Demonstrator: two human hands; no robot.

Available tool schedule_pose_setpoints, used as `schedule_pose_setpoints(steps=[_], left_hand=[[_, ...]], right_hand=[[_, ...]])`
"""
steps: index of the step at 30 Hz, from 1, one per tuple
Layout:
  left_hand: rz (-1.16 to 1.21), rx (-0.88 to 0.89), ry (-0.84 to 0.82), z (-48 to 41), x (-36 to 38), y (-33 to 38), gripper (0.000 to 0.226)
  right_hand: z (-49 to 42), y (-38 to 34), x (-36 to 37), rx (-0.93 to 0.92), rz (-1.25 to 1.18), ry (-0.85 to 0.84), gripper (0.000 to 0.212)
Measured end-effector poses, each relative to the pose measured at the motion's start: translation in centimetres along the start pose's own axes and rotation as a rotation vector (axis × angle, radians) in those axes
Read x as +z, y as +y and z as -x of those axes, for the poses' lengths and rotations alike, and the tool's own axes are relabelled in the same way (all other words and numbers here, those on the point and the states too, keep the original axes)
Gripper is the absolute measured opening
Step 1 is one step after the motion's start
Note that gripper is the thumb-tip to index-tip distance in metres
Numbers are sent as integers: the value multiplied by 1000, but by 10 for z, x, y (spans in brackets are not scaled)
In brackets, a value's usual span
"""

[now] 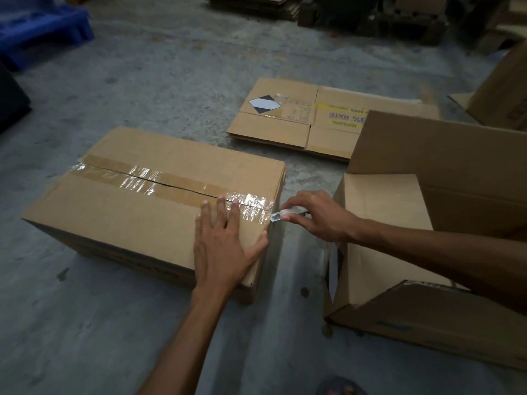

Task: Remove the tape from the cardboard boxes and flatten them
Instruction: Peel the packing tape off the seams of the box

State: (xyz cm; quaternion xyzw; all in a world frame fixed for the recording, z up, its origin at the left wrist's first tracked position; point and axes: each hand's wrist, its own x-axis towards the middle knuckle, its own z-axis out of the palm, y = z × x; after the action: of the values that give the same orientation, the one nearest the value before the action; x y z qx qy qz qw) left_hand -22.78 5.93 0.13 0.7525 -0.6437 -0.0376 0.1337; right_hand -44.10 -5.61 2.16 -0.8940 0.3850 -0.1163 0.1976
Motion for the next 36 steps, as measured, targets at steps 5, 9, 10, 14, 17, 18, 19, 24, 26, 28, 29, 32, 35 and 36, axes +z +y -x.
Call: schedule_pose_setpoints(steps=[5,9,10,14,17,18,19,24,26,28,29,32,35,36], left_hand=[[-26,-1,7,0,1,-1,94],[-28,-10,8,1,-1,1,96],[-31,-12,6,1,-1,1,96],[-27,-13,9,1,-2,1,97],[-33,-24,-1,0,-2,2,97],[-34,-29,1,0,-1,2,97],[-34,-35,3,-1,0,4,96],[-27,-63,18,-9,3,15,97],[-30,-73,17,-12,3,20,99],[-35,-82,24,-15,2,23,100],[-38,-84,32,-16,2,25,99],[-25,-81,82,-20,0,25,89],[-3,-85,96,-22,4,23,77],[-2,-86,95,-22,5,23,74]], right_hand=[[-12,9,-9,-5,78,-23,34],[-12,12,-8,-31,125,-64,37],[-13,11,-10,-51,157,-82,39],[-6,12,-13,-119,260,-88,41],[4,9,-9,0,175,22,45],[6,4,-7,77,112,80,46],[6,-1,-5,174,22,134,46],[-6,-32,19,768,-771,196,31],[-11,-42,26,833,-868,222,29],[-16,-49,28,846,-908,231,28],[-17,-50,28,844,-920,225,29],[-20,-51,30,848,-911,205,30],[-23,-50,31,848,-853,203,29],[-23,-50,31,848,-838,205,29]])
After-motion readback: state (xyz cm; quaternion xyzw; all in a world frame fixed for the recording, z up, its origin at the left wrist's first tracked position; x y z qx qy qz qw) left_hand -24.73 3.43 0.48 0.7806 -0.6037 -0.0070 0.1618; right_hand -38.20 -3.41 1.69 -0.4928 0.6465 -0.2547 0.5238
